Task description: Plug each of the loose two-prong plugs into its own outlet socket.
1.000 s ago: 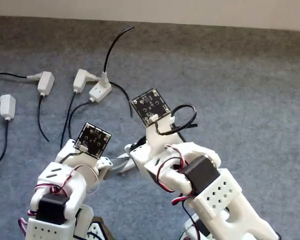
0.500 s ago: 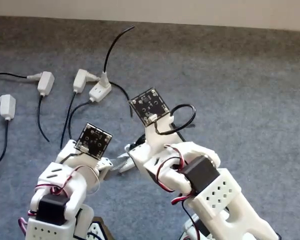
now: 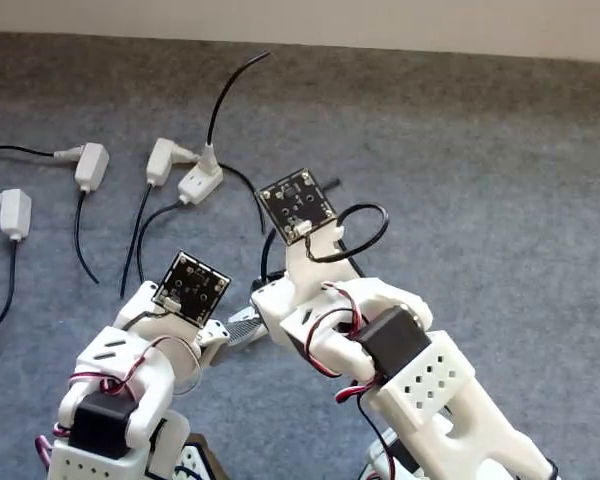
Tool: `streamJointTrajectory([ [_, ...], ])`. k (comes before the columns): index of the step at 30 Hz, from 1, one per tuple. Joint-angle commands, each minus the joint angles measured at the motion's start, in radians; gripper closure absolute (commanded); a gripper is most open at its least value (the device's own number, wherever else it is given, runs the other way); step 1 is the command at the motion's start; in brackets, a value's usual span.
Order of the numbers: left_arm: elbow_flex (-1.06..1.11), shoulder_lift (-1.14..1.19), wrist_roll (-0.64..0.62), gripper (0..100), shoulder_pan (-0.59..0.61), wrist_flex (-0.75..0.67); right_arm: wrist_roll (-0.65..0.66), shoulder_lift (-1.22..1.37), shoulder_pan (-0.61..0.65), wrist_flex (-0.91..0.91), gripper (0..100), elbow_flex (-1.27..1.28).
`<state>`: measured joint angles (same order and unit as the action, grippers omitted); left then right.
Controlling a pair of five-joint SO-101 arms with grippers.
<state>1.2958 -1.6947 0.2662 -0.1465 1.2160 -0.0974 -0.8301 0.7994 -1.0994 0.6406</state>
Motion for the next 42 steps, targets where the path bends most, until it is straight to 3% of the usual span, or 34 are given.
streamJointTrajectory([
  [1, -0.047, -0.001, -0.011, 62, -0.061, 0.02, -0.008, 0.002, -0.039, 0.039, 99.2, -0.044],
  [9, -0.062, -0.001, -0.008, 62, -0.104, 0.04, -0.011, 0.002, -0.028, 0.038, 99.2, -0.044],
  [14, -0.018, 0.007, -0.011, 62, -0.096, -0.068, -0.054, 0.002, 0.087, 0.001, 99.2, -0.044],
  [20, 0.074, 0.008, -0.006, 62, 0.056, -0.189, -0.049, 0.001, 0.097, -0.061, 99.2, -0.053],
  [33, 0.076, 0.007, -0.005, 62, 0.068, -0.187, -0.002, -0.004, -0.076, -0.074, 99.2, -0.05],
  [39, 0.076, 0.001, -0.005, 62, 0.073, -0.189, -0.002, -0.008, -0.082, -0.16, 99.2, -0.056],
  [42, 0.056, 0.001, -0.005, 62, 0.177, -0.199, -0.002, 0.001, -0.084, -0.163, 99.2, -0.048],
])
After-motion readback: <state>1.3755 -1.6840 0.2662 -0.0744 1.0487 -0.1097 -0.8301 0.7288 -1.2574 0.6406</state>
